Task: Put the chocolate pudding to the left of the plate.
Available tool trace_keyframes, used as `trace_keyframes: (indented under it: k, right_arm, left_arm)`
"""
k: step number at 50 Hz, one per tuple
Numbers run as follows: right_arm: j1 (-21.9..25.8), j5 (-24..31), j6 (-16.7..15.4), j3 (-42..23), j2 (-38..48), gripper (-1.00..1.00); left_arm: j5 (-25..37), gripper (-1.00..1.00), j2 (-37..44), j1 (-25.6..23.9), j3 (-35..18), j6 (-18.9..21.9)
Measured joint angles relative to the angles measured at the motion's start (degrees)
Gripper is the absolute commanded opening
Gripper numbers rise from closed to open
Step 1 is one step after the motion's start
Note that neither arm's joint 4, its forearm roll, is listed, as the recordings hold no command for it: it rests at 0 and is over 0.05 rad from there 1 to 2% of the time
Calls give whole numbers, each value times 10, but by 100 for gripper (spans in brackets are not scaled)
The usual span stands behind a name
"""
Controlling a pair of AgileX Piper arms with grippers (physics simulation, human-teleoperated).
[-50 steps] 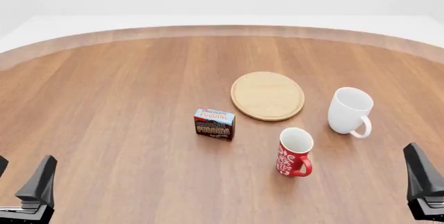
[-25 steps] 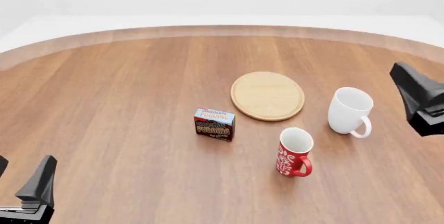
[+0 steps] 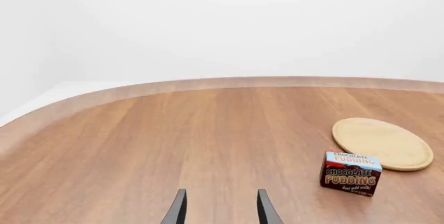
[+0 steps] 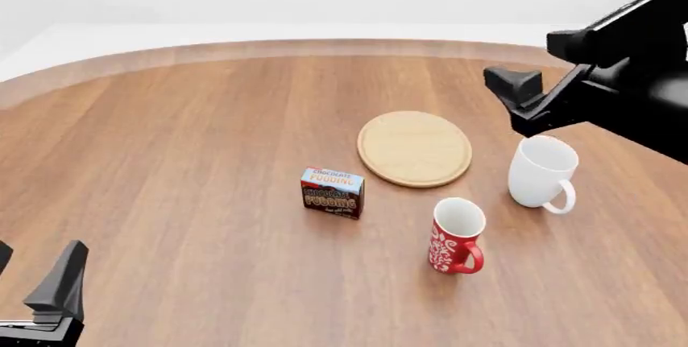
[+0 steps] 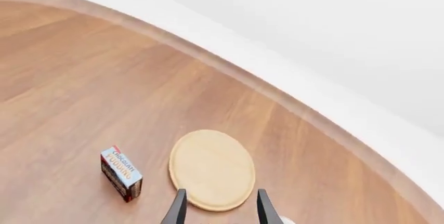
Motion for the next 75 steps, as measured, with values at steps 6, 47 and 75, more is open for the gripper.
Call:
trace_keyframes:
  k: [6, 47, 75]
  right_arm:
    - [14, 5, -15, -19, 45, 100]
    - [83, -20, -35, -66, 282, 100]
    - [127, -60, -6, -109, 399, 100]
  left_arm:
    - [0, 100, 0, 0, 0, 0]
    - [0, 100, 0, 0, 0, 0]
    - [0, 100, 0, 0, 0, 0]
